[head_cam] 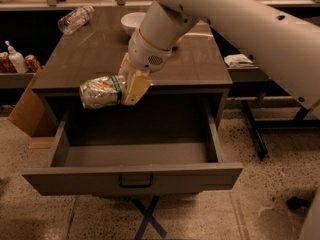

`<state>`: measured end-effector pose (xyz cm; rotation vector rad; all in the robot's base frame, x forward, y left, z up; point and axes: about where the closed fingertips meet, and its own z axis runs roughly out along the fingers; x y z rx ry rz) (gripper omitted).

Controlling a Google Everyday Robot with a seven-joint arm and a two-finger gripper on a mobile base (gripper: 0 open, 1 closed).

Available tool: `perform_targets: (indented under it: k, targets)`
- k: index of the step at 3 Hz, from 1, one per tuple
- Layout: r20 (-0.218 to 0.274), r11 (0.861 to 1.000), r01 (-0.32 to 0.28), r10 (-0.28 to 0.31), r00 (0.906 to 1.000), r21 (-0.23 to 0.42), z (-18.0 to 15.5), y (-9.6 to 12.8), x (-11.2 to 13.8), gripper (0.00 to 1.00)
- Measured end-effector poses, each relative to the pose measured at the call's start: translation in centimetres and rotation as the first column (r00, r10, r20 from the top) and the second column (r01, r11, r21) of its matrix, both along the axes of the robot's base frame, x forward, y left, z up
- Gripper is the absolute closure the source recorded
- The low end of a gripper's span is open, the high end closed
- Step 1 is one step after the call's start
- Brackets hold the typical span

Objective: Place 7up can into top drawer

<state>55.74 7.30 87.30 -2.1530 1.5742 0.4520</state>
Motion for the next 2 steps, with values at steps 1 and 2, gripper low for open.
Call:
perform_targets:
  k: [1,2]
  targets:
    - [-0.107,0.999,0.049,-0.05,0.993,-0.015,-3.2,0.2,-3.4,1.0]
    - [-0.18,0.998,0.061,-0.059,0.982,0.009,-8.6,0.2,-5.7,1.0]
